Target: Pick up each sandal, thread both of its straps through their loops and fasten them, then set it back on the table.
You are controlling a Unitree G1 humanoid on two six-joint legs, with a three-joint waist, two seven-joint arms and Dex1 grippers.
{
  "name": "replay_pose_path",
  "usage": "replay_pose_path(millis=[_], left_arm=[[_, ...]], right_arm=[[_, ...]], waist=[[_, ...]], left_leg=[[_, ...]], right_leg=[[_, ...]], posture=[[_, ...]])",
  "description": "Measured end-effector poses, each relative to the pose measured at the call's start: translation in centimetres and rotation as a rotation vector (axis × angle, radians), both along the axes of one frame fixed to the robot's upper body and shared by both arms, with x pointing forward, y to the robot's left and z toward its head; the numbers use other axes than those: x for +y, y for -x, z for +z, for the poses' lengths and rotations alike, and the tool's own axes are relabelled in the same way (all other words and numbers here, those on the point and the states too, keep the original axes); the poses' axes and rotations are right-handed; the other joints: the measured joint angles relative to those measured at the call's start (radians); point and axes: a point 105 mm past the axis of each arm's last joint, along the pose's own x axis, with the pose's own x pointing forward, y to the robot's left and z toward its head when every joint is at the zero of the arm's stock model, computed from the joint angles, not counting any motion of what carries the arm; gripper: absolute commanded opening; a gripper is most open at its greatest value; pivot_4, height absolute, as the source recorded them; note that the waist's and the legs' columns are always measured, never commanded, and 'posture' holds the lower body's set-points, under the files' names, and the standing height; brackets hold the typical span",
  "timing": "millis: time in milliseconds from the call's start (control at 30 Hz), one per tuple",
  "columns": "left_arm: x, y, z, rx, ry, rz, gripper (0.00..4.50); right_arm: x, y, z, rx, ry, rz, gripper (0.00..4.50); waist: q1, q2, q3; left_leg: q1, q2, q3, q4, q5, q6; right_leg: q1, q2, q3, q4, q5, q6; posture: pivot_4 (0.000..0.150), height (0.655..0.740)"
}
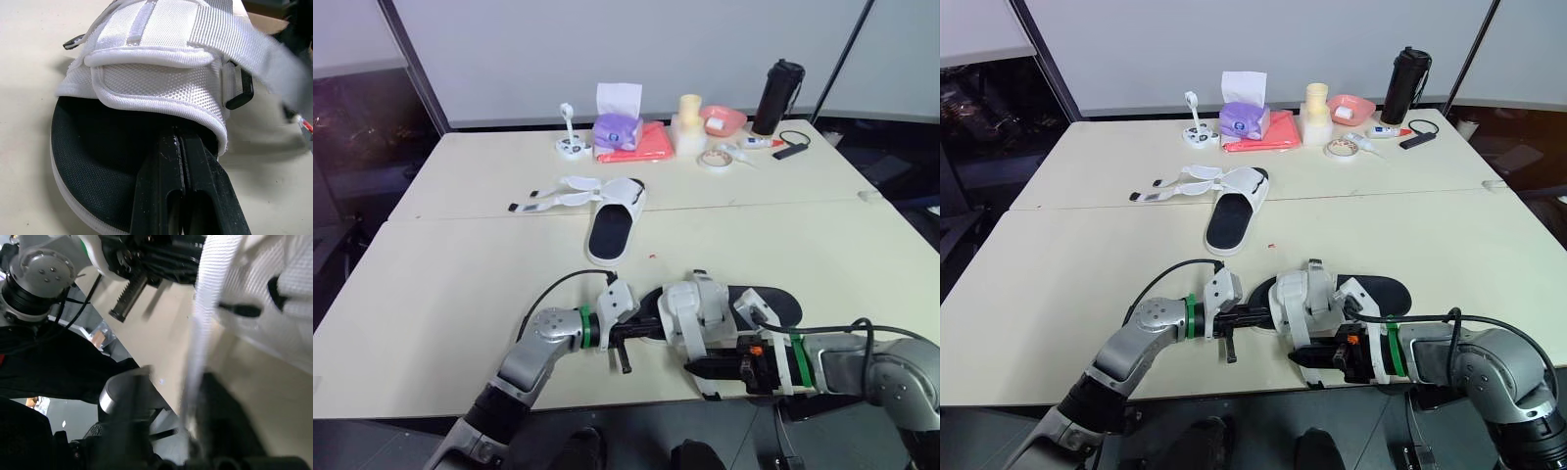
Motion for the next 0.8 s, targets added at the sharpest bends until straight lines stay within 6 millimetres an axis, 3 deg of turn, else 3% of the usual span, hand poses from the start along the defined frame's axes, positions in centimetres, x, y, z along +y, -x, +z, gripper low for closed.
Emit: replay_pose_path(millis=[267, 367, 567, 800], left_arm=[[0.0, -0.1, 0.0, 0.002, 0.002, 0.004, 0.00], [0.0, -0.2, 0.0, 0.002, 0.002, 0.006, 0.00], [0.1, -0.2, -0.1, 0.005, 0.005, 0.008, 0.00], [0.1, -0.2, -0.2, 0.006, 0.007, 0.009, 0.00]], right_arm=[[0.4, -0.4, 1.1, -0.031, -0.009, 0.032, 0.06], [1.2, -1.2, 3.3, -0.095, -0.034, 0.077, 0.06], [2.9, -4.8, 8.6, -0.207, -0.152, 0.092, 0.06], [3.6, -6.6, 6.3, -0.085, -0.158, 0.077, 0.06]], waist=[[0.000, 0.000, 0.000], [0.000, 0.000, 0.000], [0.002, 0.000, 0.000], [0.000, 0.000, 0.000]], left_leg=[[0.000, 0.000, 0.000, 0.000, 0.000, 0.000], [0.000, 0.000, 0.000, 0.000, 0.000, 0.000], [0.000, 0.000, -0.001, 0.000, 0.000, 0.000], [0.000, -0.002, -0.001, -0.001, 0.000, 0.000]], right_leg=[[0.000, 0.000, 0.000, 0.000, 0.000, 0.000], [0.000, 0.000, 0.000, 0.000, 0.000, 0.000], [0.000, 0.000, 0.000, 0.000, 0.000, 0.000], [0.000, -0.001, 0.000, 0.001, 0.001, 0.000]], posture=[[0.150, 0.7400], [0.150, 0.7400], [0.150, 0.7400], [0.150, 0.7400]])
